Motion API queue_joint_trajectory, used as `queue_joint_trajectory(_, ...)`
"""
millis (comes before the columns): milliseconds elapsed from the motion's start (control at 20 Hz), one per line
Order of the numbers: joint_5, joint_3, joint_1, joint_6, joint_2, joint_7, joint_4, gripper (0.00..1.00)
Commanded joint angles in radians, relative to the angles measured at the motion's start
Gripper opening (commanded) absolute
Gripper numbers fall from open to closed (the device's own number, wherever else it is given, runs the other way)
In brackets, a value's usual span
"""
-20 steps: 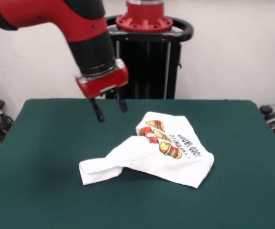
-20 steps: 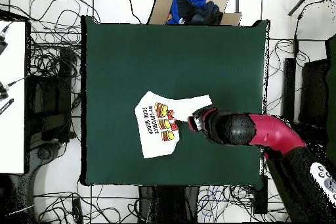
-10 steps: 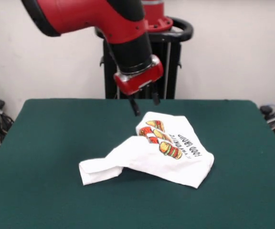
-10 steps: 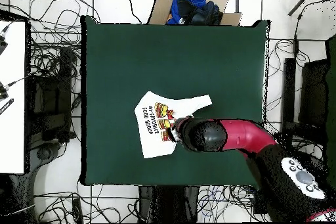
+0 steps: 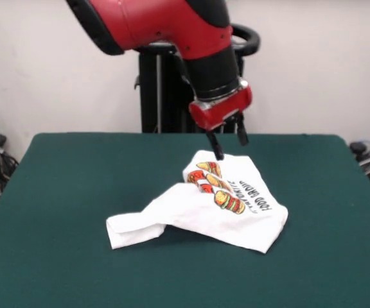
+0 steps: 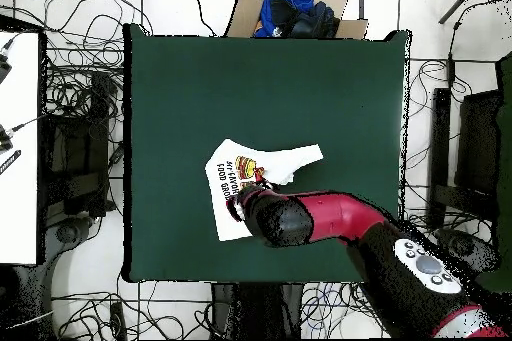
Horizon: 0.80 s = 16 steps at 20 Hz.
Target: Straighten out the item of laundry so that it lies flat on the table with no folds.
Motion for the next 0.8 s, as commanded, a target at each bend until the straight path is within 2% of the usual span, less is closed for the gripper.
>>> queue_joint_trajectory(50,-0.027,-0.142,0.092,-0.154,0.079,0.266,0.030,1.00)
queue_joint_trajectory(450,-0.050,-0.266,0.169,-0.288,0.182,0.202,-0.045,1.00)
queue_joint_trajectory(800,-0.069,-0.305,0.190,-0.298,0.264,0.139,-0.106,1.00)
